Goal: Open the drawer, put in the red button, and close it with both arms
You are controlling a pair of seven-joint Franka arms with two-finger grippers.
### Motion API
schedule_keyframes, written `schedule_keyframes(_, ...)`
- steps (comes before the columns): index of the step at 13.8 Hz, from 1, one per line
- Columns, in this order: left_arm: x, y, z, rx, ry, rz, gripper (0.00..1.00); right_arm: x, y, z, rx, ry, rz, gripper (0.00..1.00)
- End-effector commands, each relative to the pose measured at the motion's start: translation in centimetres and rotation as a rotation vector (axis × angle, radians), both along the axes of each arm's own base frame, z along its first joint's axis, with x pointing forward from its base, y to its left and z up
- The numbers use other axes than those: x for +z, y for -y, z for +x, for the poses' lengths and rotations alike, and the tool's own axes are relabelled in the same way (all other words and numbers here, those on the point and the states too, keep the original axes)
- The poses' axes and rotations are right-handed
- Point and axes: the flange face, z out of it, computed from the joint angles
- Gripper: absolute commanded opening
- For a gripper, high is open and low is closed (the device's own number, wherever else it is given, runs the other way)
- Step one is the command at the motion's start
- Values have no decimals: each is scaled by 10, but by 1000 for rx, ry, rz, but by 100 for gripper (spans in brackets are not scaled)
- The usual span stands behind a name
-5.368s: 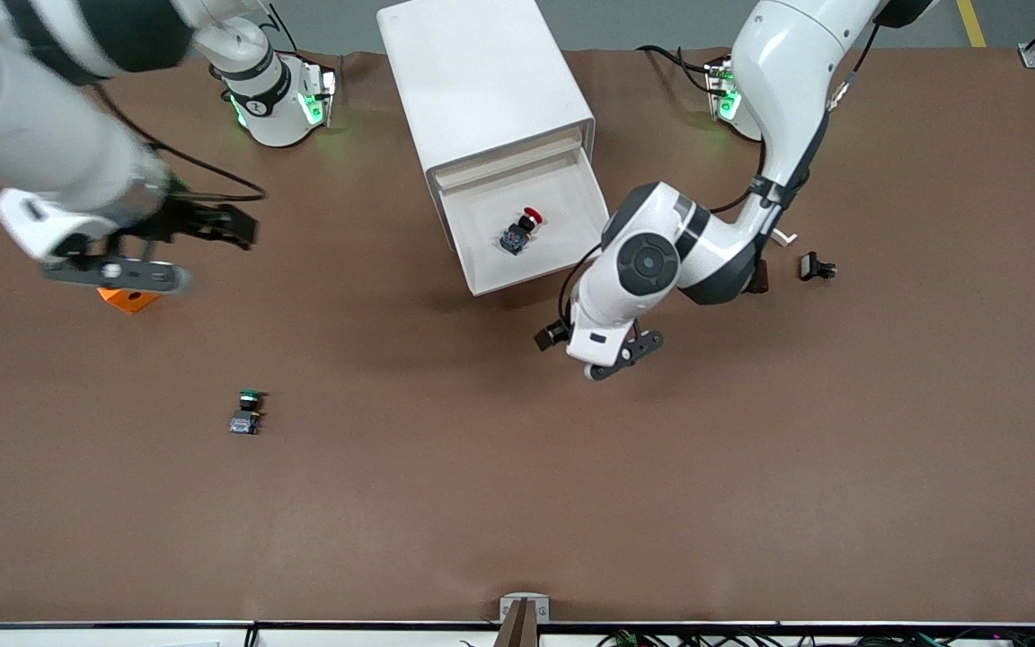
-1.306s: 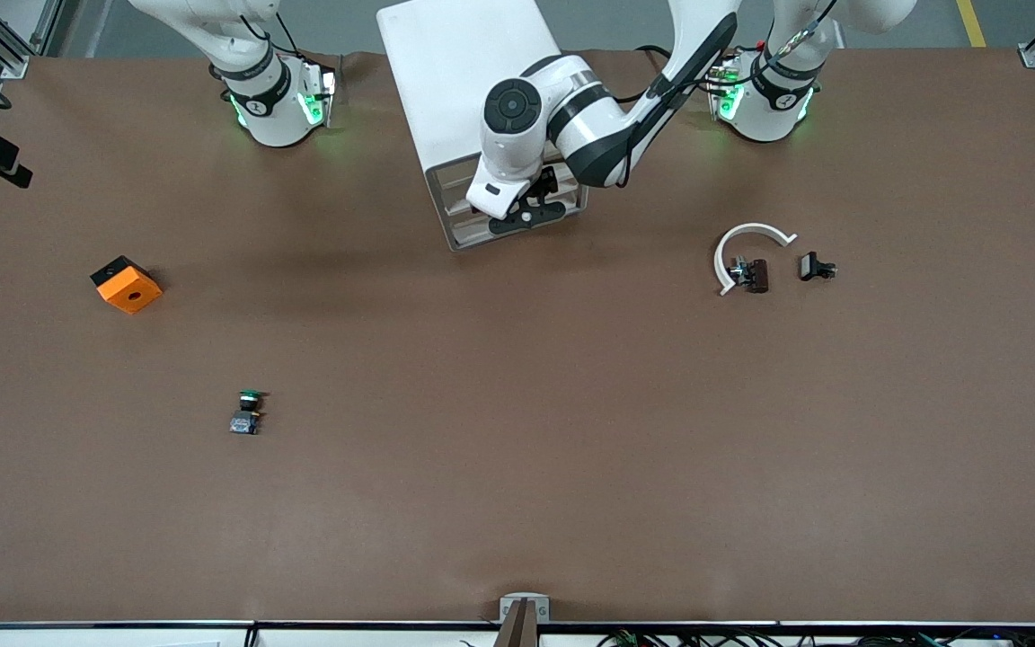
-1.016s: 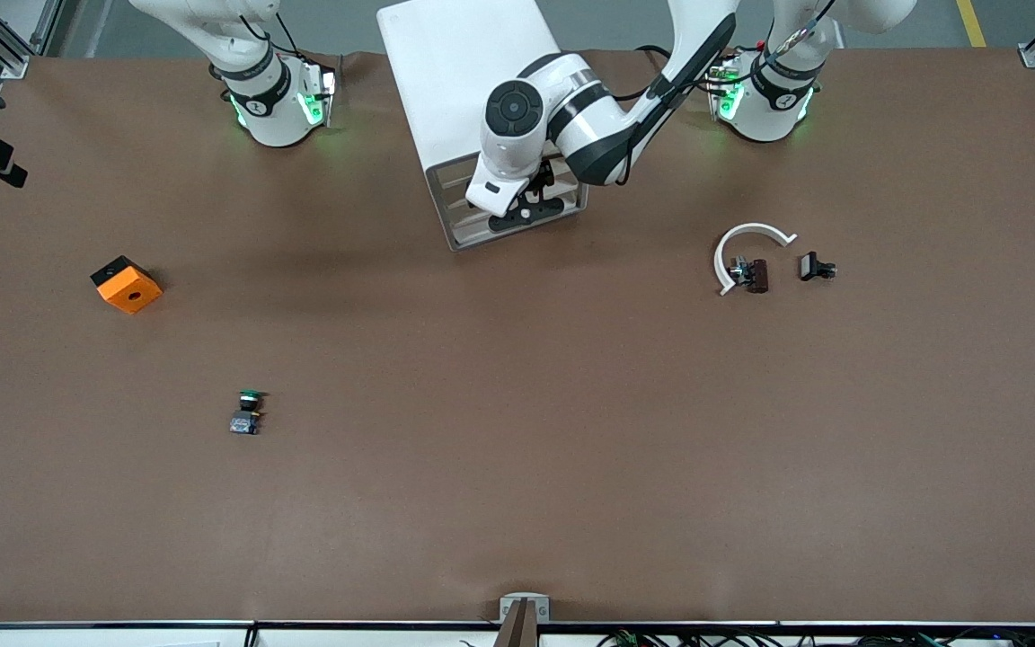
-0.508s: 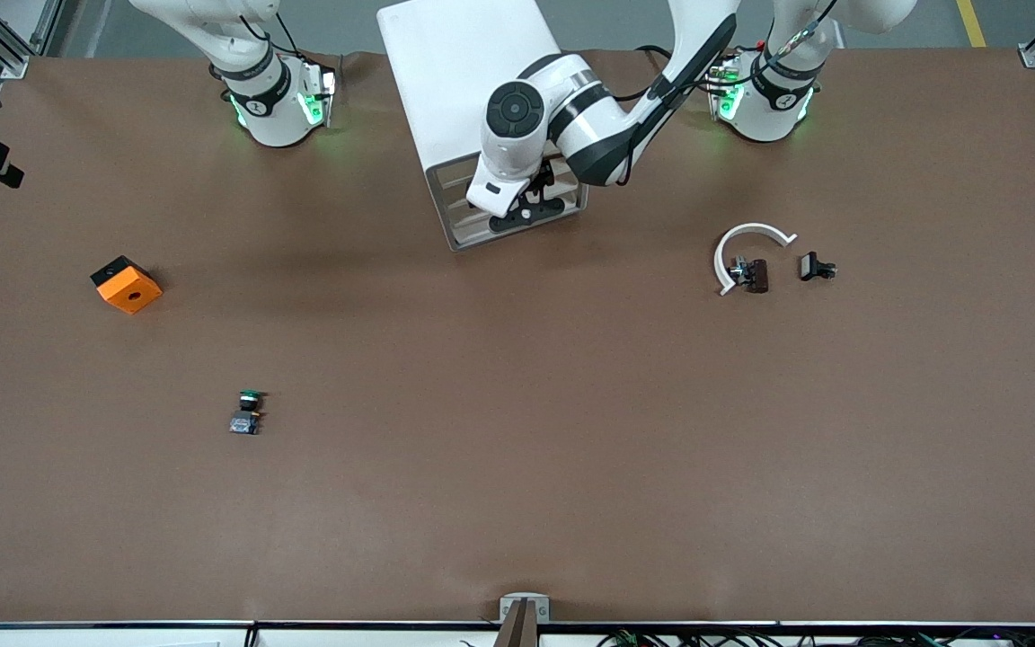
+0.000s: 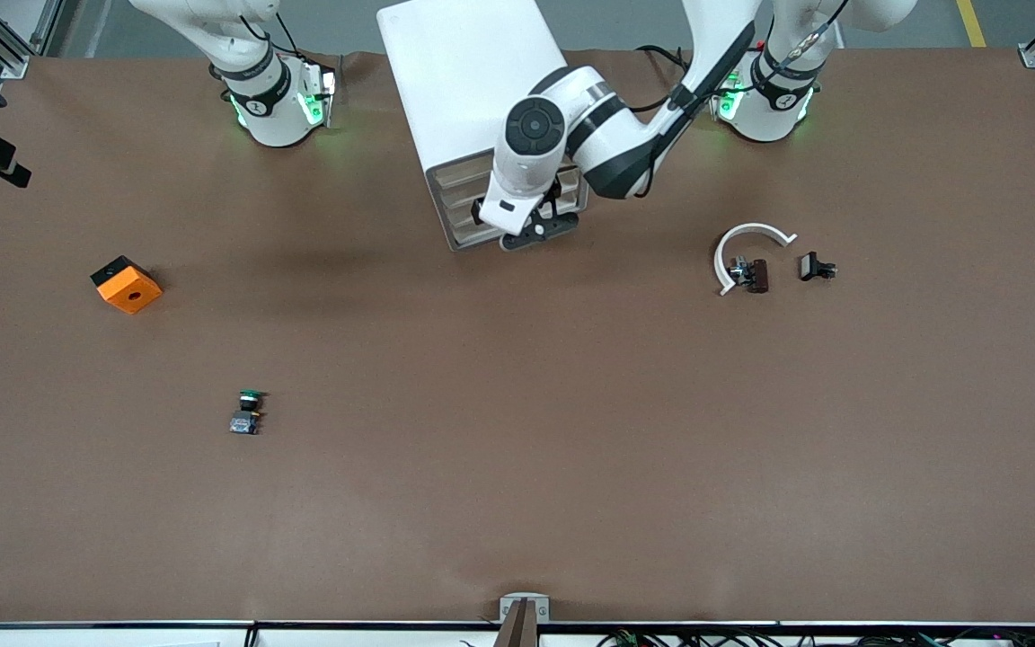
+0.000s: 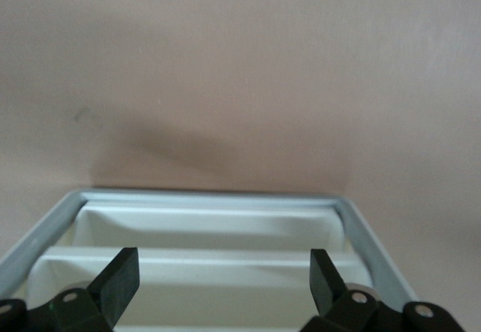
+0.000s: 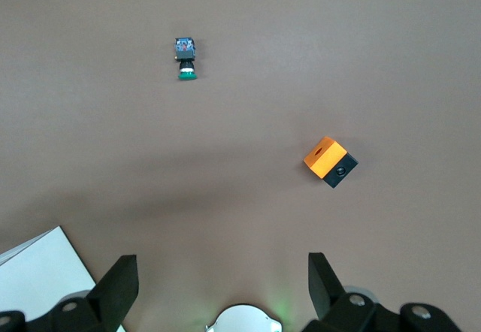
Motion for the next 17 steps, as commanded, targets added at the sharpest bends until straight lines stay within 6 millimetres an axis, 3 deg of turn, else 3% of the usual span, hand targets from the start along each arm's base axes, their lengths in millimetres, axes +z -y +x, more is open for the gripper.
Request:
schedule_keyframes(1, 14, -17, 18, 52, 1, -13, 100, -4, -5, -5, -3, -23, 15, 100)
schedule_keyframes(3, 19, -32, 36, 84, 13, -16, 100, -4, -10, -4, 6, -26, 15, 100)
schedule_keyframes(5, 24, -45, 50, 110, 22, -18, 100, -4, -28, -3, 46, -30, 13, 100)
schedule_keyframes(11, 38, -91, 96, 212, 45, -26, 100, -5, -16, -5, 31, -32, 27, 100)
schedule_keyframes(17, 47, -118, 127, 278, 61, -40, 100, -5, -13, -4, 26, -29, 30, 100)
